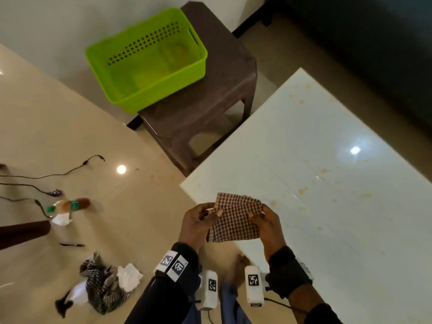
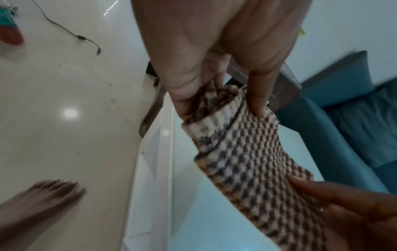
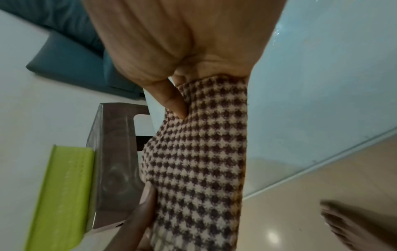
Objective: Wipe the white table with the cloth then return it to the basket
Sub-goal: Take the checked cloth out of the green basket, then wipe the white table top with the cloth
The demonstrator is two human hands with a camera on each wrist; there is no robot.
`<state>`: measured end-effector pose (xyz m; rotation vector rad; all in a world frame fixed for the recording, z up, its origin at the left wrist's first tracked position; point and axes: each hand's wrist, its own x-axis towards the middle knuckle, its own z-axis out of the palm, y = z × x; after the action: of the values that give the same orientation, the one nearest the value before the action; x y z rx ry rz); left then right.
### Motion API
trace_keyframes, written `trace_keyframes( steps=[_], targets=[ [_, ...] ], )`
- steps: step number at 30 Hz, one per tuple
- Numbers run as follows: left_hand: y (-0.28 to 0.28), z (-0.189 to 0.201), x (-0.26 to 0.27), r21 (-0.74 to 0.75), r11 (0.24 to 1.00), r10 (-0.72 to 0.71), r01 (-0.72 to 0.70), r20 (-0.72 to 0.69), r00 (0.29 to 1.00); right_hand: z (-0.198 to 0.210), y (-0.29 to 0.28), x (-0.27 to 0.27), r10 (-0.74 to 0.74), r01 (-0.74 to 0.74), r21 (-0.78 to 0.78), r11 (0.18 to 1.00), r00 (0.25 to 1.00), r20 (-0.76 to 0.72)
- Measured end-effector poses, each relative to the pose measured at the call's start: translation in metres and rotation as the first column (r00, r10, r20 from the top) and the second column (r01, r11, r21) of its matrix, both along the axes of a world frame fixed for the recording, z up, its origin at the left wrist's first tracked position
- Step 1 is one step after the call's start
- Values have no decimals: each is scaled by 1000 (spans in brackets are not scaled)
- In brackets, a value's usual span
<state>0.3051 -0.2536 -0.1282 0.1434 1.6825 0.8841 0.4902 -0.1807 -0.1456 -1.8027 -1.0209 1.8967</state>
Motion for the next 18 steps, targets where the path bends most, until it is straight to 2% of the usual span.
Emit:
trace_keyframes(
  steps=[3, 5, 6, 7, 9, 10, 11, 13, 16, 17, 18],
  targets=[
    [13, -7, -10, 22, 996, -77, 83, -197, 977, -12, 8, -10, -2, 2, 82, 997, 1000, 11],
    [28, -18, -22, 12, 984, -160, 176, -357, 920, -22, 17, -20, 10, -20, 140, 990, 997, 73],
    [35, -28, -28, -21, 964, -247, 266, -449, 859, -28, 22, -24, 27, -52, 175, 983, 989, 144],
    [41, -35, -34, -96, 923, -363, 373, -545, 756, -33, 26, -27, 56, -116, 218, 969, 963, 264],
    [46, -49, -45, -300, 807, -557, 509, -673, 486, -43, 28, -33, 129, -326, 296, 898, 837, 531],
    [46, -52, -50, -344, 792, -574, 505, -703, 421, -46, 27, -36, 149, -427, 335, 840, 776, 613],
    [45, -54, -56, -347, 807, -557, 477, -716, 421, -49, 25, -41, 166, -509, 373, 776, 735, 657],
    [40, -56, -68, -316, 860, -493, 401, -722, 486, -54, 15, -50, 228, -659, 405, 634, 660, 716],
    [31, -62, -81, -316, 867, -494, 385, -645, 582, -73, -4, -63, 383, -864, 358, 354, 483, 787],
    [28, -63, -83, -306, 865, -500, 399, -606, 619, -80, -8, -67, 421, -900, 319, 298, 424, 802],
    [27, -66, -87, -285, 866, -498, 411, -572, 652, -88, -12, -74, 432, -915, 286, 284, 389, 814]
  ],
)
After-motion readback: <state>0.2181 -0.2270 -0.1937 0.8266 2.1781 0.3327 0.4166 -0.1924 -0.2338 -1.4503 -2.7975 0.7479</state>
